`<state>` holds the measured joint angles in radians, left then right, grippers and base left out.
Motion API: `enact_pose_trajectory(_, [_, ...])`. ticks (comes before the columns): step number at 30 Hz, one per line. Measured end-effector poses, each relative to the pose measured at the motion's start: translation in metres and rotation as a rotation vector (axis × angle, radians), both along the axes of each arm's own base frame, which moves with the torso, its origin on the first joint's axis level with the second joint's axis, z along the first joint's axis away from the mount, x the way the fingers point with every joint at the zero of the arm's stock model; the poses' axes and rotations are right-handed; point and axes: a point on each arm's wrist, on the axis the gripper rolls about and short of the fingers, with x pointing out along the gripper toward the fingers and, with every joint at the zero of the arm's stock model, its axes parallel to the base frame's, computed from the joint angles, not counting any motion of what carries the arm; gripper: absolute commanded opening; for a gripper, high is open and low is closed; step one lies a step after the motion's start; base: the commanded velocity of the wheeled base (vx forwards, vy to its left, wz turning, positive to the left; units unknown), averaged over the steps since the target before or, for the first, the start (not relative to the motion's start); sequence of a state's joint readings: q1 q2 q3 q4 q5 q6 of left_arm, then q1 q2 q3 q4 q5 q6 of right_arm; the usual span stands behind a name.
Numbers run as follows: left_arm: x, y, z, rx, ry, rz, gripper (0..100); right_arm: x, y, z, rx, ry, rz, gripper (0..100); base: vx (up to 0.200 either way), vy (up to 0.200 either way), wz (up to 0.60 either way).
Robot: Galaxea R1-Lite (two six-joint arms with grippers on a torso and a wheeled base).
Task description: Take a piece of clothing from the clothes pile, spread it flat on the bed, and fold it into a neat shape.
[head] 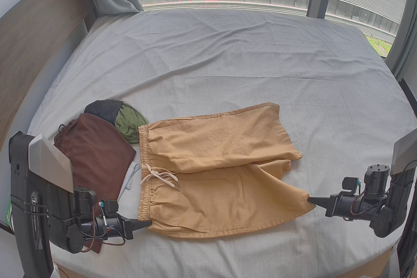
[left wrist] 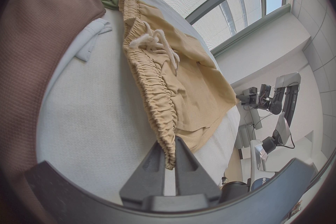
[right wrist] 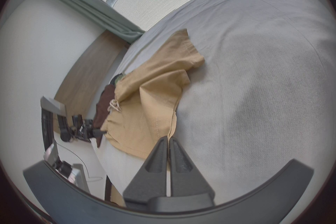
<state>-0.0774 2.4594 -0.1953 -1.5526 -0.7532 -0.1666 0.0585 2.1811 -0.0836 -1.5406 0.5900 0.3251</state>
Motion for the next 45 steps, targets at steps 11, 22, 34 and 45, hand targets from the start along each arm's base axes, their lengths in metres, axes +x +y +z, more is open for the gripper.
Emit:
enact_pose_trajectory(11, [-0.011,0.013,0.003,0.000,-0.020,-0.029,0,-0.016,-0.009,-0.028,-0.108,0.083,0.048,0,0.000,0.000,0.00])
enact_pose_trajectory(22, [-0.013,0.017,0.000,-0.003,-0.021,-0.040,0,-0.019,-0.010,-0.045,-0.115,0.157,0.056,0,0.000,0.000,0.00])
enact_pose_trajectory(34, [-0.010,0.017,-0.003,-0.002,-0.025,-0.042,0,-0.021,-0.011,-0.054,-0.142,0.169,0.082,0,0.000,0.000,0.00])
enact_pose_trajectory(45, [-0.011,0.017,-0.003,0.005,-0.030,-0.053,100,-0.021,-0.011,-0.055,-0.124,0.172,0.101,100,0.000,0.000,0.00])
